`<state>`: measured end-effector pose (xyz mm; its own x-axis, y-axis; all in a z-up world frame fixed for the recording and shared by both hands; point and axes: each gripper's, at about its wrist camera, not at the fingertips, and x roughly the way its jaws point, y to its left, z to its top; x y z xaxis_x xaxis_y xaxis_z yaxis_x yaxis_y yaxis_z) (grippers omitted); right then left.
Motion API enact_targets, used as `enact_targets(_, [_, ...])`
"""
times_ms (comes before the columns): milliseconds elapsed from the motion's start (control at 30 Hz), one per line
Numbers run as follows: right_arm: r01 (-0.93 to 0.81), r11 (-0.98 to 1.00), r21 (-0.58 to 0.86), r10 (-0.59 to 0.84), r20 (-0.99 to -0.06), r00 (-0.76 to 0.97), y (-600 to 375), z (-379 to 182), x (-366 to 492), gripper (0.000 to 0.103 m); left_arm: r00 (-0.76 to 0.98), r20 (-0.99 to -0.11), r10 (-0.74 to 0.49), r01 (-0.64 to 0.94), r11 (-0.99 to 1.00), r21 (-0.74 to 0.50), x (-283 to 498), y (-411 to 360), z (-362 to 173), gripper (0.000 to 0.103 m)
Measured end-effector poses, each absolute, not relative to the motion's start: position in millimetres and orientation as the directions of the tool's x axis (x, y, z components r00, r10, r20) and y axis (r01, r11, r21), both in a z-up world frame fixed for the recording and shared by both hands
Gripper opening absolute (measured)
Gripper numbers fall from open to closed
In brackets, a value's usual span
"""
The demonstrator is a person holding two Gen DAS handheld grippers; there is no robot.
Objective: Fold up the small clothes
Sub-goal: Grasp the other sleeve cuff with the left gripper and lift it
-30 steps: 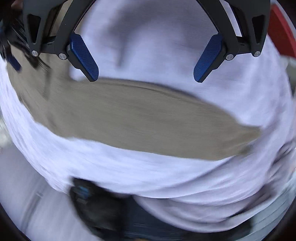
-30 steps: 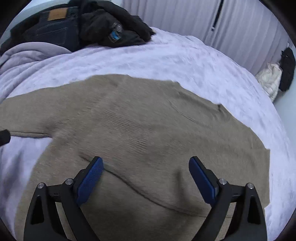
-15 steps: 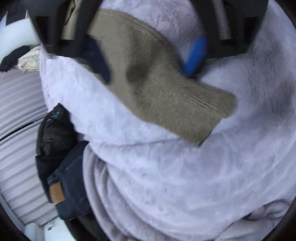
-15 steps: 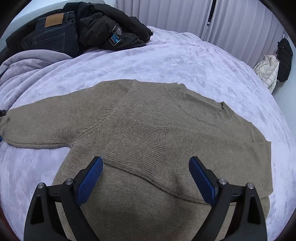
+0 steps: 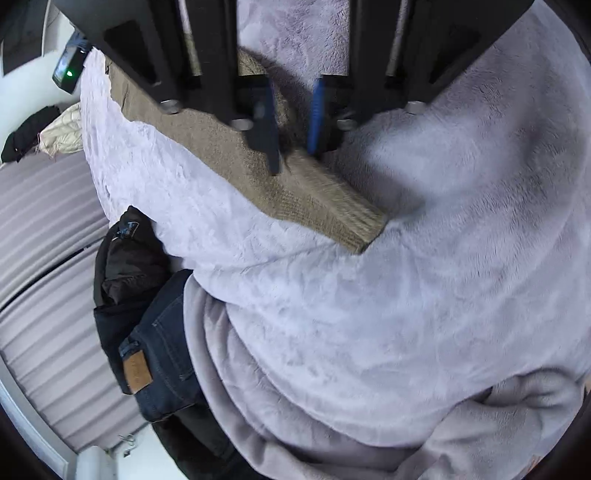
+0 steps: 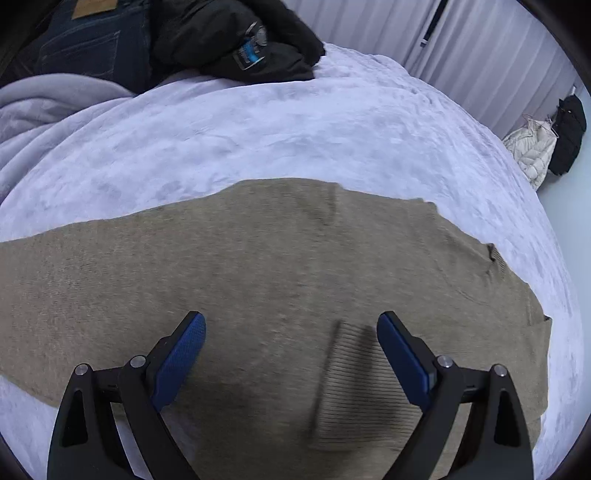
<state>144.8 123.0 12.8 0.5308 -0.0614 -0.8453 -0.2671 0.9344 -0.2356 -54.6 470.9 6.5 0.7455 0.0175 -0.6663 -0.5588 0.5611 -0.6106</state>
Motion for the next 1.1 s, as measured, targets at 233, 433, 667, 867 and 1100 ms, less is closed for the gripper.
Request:
enact_targets(233, [-0.462,0.825,-0.325,0.015,-0.805,0.594,198.1,5.4,94.7,0.095,0.753,-0.648,-0.111,-0.536,0.469,-0.702,-46.3,486.6,-33.6,0.010])
enact_targets(433, [-0.479,0.847,-0.230,0.095,-0.822,0.562,176.3,20.0,89.0,0.095,0.773,-0.627,-0.097,-0.520,0.471,-0.713,-43.6,489.3,-30.7,0.008])
enact_targets(667, [-0.252,0.947,-0.200,-0.035,-0.842,0.538,125.7,17.3,141.4,0.095,0.786,-0.618,-0.036,-0.496,0.560,-0.663,-62.2,475.7,7.7,0.008])
enact_targets(867, [-0.320,0.917,-0.236,-0.028,-0.841,0.540,189.0,3.6,128.4,0.095,0.776,-0.631,0.024,-0.500,0.634,-0.591,-66.6,463.9,32.5,0.008])
enact_targets(1100, [-0.622,0.783,0.008,0.291,-0.888,0.356,265.6,14.6,71.8,0.095,0.753,-0.657,0.033,-0.511,0.658,-0.553,-58.2,461.0,44.1,0.008])
